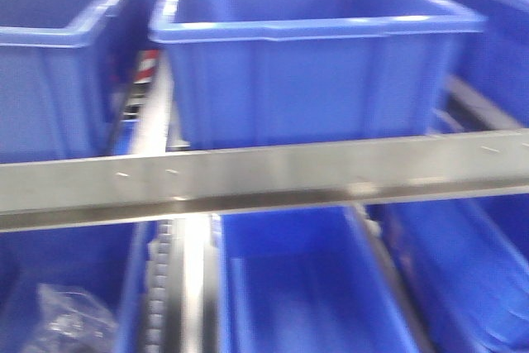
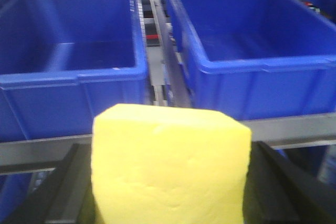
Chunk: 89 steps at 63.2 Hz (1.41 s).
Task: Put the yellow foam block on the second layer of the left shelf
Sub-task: 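Stop the base facing the blue bins on the shelf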
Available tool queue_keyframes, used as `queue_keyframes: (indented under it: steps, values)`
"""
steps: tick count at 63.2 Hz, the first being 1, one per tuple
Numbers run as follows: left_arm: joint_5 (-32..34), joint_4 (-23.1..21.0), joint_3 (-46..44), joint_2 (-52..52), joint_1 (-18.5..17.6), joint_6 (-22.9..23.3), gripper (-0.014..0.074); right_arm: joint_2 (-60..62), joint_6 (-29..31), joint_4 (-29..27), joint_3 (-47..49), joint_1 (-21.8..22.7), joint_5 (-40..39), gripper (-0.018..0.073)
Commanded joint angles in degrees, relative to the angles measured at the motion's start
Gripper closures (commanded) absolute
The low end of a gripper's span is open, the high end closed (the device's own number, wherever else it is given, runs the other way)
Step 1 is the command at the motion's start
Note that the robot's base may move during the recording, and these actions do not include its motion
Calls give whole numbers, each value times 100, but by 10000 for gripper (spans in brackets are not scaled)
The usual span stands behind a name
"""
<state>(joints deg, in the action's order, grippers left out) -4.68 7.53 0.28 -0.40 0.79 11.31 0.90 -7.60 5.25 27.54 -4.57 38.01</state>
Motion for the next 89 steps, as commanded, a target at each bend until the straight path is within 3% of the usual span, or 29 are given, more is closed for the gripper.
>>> queue_keyframes:
  steps: [1,89]
  values:
    - [503,-13,148,28,-38,22,460,-66,53,48,159,28,-504,270]
    - [503,-13,148,28,-38,22,460,-66,53,48,159,28,-504,270]
